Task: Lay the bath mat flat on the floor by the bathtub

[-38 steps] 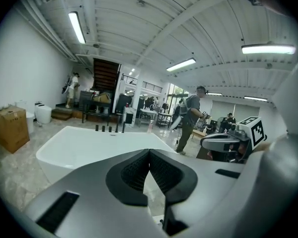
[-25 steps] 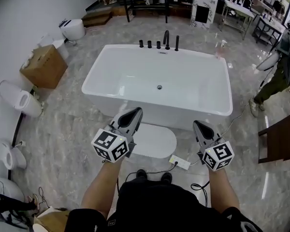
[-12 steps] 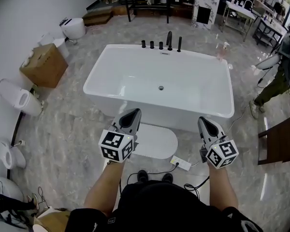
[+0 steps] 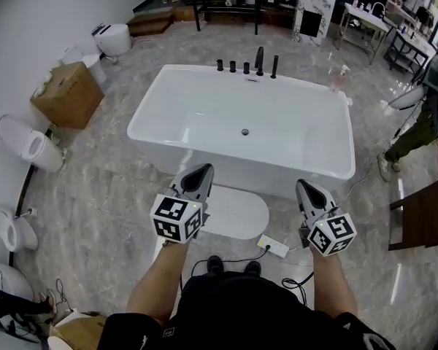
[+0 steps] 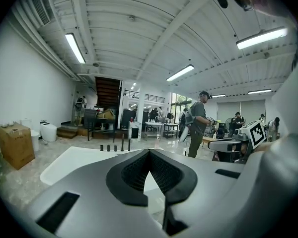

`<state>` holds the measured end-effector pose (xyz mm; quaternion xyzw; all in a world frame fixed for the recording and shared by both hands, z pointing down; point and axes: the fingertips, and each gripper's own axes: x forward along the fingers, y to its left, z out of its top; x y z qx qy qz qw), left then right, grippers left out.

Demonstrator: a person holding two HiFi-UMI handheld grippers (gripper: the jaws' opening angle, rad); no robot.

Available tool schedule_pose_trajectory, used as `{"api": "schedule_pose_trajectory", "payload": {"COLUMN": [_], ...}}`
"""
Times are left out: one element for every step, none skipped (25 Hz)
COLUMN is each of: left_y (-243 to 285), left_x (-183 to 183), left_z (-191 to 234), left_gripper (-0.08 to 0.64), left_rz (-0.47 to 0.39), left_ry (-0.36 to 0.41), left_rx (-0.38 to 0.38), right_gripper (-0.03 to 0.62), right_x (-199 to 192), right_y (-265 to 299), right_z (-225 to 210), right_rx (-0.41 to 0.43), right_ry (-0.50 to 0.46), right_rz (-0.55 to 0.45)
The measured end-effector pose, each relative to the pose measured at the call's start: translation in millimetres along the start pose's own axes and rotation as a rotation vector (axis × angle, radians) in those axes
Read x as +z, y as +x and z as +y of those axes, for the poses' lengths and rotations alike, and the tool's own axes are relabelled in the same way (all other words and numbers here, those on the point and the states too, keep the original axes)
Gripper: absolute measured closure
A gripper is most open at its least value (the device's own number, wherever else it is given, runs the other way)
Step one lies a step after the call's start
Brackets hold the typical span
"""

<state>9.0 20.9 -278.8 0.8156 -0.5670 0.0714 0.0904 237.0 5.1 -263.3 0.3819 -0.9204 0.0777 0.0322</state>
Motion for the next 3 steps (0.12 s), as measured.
{"api": "schedule_pose_trajectory", "payload": {"left_y": [-0.3, -0.5, -0.7], "left_x": [-0.9, -2.2, -3.6], "left_z": [1.7, 3.4, 5.1], "left_gripper": [0.549, 0.549, 0.549], "left_rz": [0.002, 0.005, 0.007], "left_ry": [-0.005, -0.010, -0.014], "left_rx": [0.000, 0.000, -0.001], "right_gripper": [0.580, 0.580, 0.580], "right_x": [-0.7, -1.6, -2.7], "right_y": [0.8, 1.8, 2.8], "right_z": [0.9, 1.7, 2.5], "right_rx": [0.001, 0.001, 0.002], "right_ry": [0.001, 0.003, 0.005], "right_rz": [0.002, 0.003, 0.005]}}
